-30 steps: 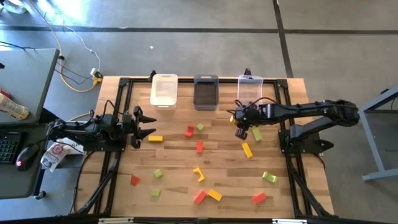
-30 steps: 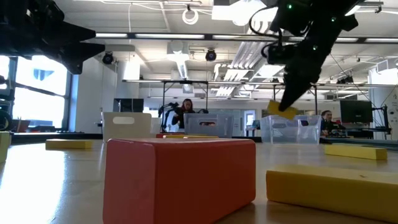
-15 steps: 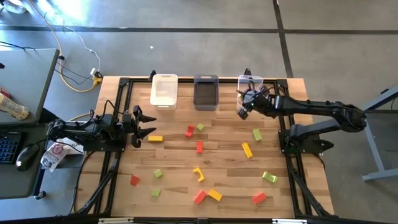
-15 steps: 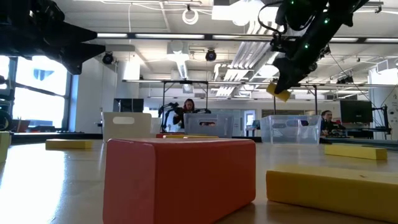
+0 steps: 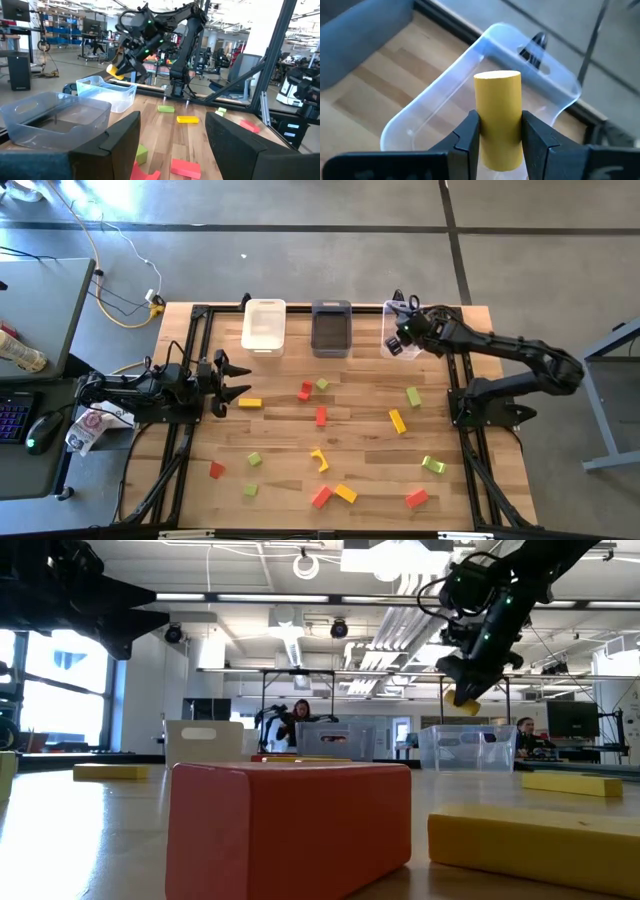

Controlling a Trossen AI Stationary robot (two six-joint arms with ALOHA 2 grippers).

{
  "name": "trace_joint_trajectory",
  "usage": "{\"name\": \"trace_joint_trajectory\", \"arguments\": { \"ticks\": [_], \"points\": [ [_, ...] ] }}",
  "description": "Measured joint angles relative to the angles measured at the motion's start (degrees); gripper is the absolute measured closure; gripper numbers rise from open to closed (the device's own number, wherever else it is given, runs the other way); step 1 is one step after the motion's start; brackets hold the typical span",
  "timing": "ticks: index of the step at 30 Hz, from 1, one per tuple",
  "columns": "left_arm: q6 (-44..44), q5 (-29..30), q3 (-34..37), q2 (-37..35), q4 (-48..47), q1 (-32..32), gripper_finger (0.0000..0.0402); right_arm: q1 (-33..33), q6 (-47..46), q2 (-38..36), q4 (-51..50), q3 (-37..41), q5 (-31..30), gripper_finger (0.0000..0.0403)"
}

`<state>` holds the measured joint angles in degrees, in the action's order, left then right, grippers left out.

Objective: Sort & place blocks by color
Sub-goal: Put the yellow block into the transparent bin

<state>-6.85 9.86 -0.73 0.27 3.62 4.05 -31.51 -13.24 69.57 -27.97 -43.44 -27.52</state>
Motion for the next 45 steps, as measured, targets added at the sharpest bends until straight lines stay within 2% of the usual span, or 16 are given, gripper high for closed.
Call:
{"name": "trace_joint_trajectory", "arguments": {
  "ticks": [6, 19, 23, 29, 33, 38, 45],
  "points": [
    [-0.22, -0.02, 0.02, 0.00, 0.00, -0.01, 0.0190, -3.06, -1.99, 3.47, -0.20, 0.00, 7.14, 0.0315],
    [-0.44, -0.04, 0.02, 0.00, 0.02, 0.01, 0.0190, -7.22, -5.03, 9.96, -0.27, 0.00, 12.17, 0.0315],
    [-0.46, 0.00, 0.02, 0.00, 0.02, 0.01, 0.0190, -9.13, -6.01, 11.77, -0.44, 0.00, 15.59, 0.0315],
    [-0.46, 0.20, 0.02, -0.02, 0.50, -0.02, 0.0190, -10.67, -5.27, 12.28, -0.43, 0.00, 16.48, 0.0314],
    [-0.46, 0.29, 0.00, -0.02, 0.52, 0.00, 0.0190, -11.27, -5.16, 12.28, -0.44, 0.00, 17.65, 0.0299],
    [-0.46, 0.31, 0.00, -0.01, 0.52, 0.00, 0.0190, -11.27, -4.87, 12.28, -0.44, 0.00, 17.59, 0.0282],
    [0.02, 0.46, -1.13, 0.20, -0.88, 0.01, 0.0190, -11.25, -4.85, 12.25, -0.44, 0.00, 16.43, 0.0278]
  ]
}}
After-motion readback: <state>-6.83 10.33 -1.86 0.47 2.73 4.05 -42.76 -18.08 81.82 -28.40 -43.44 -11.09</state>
